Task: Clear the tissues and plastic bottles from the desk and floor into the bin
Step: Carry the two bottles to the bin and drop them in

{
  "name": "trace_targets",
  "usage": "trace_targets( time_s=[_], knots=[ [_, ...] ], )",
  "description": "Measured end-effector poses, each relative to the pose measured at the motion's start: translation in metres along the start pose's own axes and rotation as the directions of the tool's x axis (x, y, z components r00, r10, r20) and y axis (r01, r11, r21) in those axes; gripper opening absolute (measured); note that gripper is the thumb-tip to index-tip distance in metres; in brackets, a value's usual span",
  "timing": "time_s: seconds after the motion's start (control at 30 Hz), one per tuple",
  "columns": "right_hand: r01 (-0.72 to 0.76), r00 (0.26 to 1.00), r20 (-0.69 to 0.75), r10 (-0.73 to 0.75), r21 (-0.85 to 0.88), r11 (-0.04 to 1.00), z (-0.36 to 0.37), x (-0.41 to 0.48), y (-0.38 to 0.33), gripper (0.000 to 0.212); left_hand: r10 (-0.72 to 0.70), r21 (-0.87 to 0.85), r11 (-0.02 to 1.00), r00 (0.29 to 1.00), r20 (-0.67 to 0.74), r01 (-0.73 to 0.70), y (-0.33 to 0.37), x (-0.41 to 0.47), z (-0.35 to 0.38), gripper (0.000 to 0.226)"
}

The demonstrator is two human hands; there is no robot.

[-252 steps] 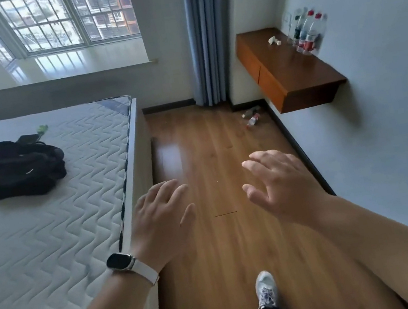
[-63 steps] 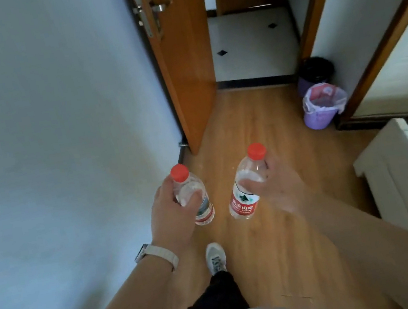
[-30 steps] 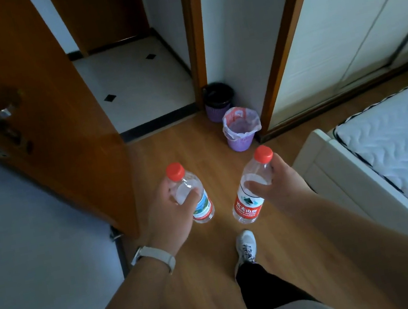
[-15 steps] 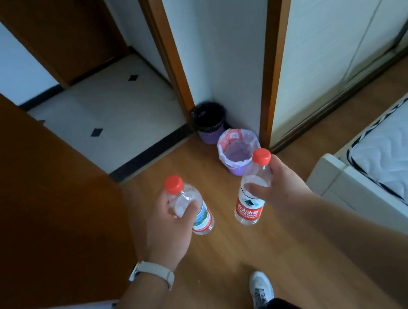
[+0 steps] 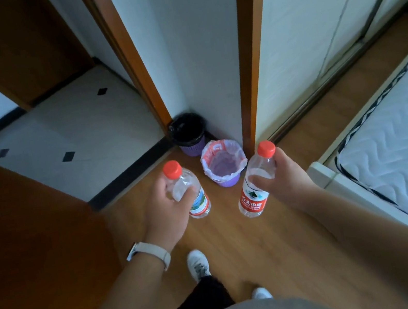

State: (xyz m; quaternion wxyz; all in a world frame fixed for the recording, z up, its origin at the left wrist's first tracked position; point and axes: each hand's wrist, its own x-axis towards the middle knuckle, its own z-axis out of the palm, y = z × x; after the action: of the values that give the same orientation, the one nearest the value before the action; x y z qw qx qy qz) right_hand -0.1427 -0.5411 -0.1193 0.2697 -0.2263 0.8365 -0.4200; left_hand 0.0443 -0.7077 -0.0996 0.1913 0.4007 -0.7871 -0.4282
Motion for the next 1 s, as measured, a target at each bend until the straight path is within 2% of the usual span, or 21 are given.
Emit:
trace_targets(
  time_s=[0.23,0.5,0.67,0.9,1.0],
  knots=[
    [-0.087,0.991,-0.104,0.086,-0.011,0.996,0.015,0.068,-0.001,0.053,0.014,-0.026,1.000,0.993,0.113,-0.012,-0.026,0.096,0.009,0.033],
    [-0.142,0.987,-0.099,0.127,-0.160,0.977,0.054,0.165,-0.042,0.053,0.037,-0.060,0.998,0.976,0.212,-0.025,-0.058,0.228,-0.004,0.032],
    [-0.187,0.978,-0.131,0.163,-0.195,0.963,0.085,0.227,-0.057,0.051,-0.002,-0.043,0.999,0.960,0.280,0.014,-0.099,0.306,0.000,0.038],
    [-0.285,0.955,-0.132,0.265,-0.179,0.942,0.114,0.274,-0.032,0.059,-0.060,-0.021,0.997,0.935,0.349,0.072,-0.131,0.370,0.029,0.038],
    [-0.336,0.938,-0.128,0.322,-0.109,0.935,0.125,0.302,-0.008,0.061,-0.097,0.015,0.995,0.918,0.384,0.098,-0.147,0.391,0.056,0.040]
  ],
)
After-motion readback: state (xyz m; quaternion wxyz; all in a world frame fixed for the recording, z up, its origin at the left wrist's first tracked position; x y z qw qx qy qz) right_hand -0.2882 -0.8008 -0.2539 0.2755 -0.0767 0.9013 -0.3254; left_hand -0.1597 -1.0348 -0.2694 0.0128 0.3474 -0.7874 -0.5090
